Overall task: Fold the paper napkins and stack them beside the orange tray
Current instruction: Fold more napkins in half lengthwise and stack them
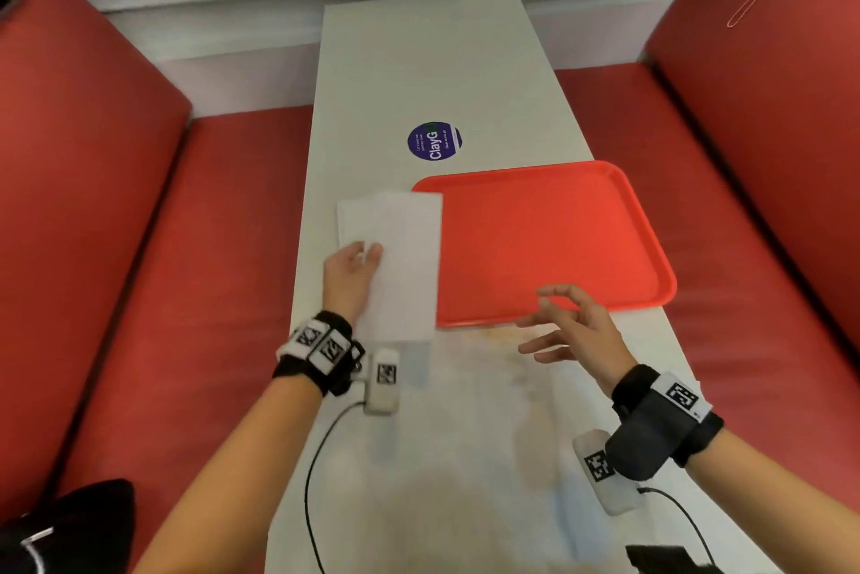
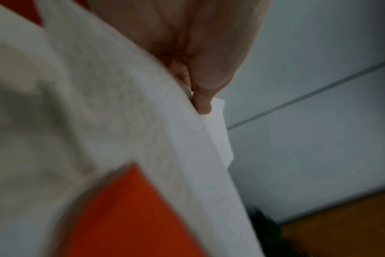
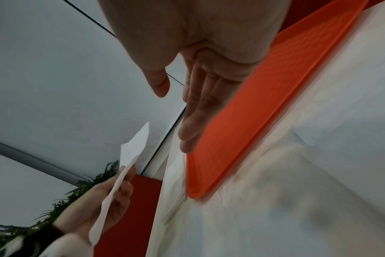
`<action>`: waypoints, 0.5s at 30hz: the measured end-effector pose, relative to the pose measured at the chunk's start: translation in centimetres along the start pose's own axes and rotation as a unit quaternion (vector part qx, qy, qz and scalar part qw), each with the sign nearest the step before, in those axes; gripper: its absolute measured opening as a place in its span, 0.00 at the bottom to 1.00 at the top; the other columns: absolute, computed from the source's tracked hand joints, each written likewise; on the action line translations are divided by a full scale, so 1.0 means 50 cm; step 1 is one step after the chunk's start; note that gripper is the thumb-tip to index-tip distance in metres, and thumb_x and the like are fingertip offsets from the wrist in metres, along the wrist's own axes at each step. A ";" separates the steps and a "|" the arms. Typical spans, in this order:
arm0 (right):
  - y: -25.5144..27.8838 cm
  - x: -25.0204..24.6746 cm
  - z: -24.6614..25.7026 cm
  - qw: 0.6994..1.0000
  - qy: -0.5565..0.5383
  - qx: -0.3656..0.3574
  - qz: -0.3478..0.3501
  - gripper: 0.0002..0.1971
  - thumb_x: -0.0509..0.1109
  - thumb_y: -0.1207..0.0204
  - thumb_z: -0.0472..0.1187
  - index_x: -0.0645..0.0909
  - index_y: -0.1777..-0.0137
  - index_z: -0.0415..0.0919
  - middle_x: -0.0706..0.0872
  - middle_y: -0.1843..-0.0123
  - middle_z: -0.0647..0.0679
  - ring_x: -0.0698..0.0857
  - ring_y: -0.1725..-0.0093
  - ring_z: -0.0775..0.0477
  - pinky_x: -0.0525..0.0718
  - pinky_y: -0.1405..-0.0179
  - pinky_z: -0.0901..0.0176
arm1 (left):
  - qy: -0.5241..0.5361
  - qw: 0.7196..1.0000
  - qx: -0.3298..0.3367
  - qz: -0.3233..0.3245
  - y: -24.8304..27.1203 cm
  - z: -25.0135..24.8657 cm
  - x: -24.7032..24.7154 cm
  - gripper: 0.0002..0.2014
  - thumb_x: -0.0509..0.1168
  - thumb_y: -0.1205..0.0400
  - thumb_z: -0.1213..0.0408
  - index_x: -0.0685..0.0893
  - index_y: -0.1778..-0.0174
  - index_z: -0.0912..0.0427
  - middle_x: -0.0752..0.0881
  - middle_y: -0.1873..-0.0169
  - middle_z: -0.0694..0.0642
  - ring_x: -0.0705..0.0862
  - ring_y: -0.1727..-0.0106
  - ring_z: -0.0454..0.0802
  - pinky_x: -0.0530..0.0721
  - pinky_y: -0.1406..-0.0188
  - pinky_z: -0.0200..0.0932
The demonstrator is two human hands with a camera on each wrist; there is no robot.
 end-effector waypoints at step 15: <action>-0.018 -0.091 -0.016 0.996 0.031 0.021 -0.076 0.09 0.64 0.16 0.44 0.77 0.39 0.43 0.93 0.54 0.39 0.91 0.63 0.31 0.86 0.72 0.53 | -0.204 0.976 -0.061 -0.042 -0.246 0.083 -0.019 0.16 0.63 0.15 0.60 0.81 0.67 0.64 0.80 0.67 0.66 0.75 0.59 0.65 0.70 0.63 0.48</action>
Point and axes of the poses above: each hand's wrist, its own y-axis away from the middle knuckle, its own x-axis out of the palm, z = x × y, the point moved 7 cm from there along -y, towards the middle knuckle
